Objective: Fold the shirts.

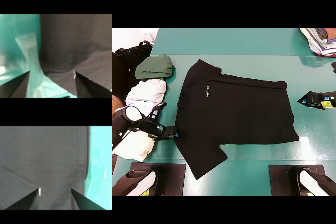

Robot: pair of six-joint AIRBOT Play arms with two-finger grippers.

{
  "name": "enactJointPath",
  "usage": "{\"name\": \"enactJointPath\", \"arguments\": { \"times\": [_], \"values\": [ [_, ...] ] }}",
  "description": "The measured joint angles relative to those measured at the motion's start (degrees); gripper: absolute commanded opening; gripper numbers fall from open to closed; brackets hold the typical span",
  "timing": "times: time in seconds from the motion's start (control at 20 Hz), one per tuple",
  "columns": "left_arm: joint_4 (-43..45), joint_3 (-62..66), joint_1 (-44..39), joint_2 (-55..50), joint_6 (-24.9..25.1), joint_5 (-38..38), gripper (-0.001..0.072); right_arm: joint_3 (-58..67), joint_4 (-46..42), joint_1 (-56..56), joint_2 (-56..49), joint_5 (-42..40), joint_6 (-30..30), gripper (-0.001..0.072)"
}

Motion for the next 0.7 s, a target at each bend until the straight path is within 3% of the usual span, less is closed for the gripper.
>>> {"name": "enactJointPath", "arguments": {
  "times": [0.05, 0.25, 0.5, 0.7],
  "values": [
    [-1.11, -0.92, 0.0, 0.17, 0.09, 0.46, 0.057, -0.17, -0.02, 0.0, 0.5, 0.02, 0.07, 0.0429],
    [-3.37, -2.99, 0.0, 0.5, 0.37, 1.86, 0.0028, -0.55, -0.04, -0.09, 1.44, 0.94, 0.24, 0.0429],
    [-5.4, -0.85, 0.0, 0.61, 2.36, 1.86, 0.0024, -2.27, -0.48, -4.63, 1.75, 5.14, 0.46, 0.0429],
    [-6.4, 4.22, 0.0, 0.61, 3.39, 1.03, 0.0024, -11.37, -0.7, -12.61, 1.77, 8.96, 0.68, 0.0429]
  ]
}}
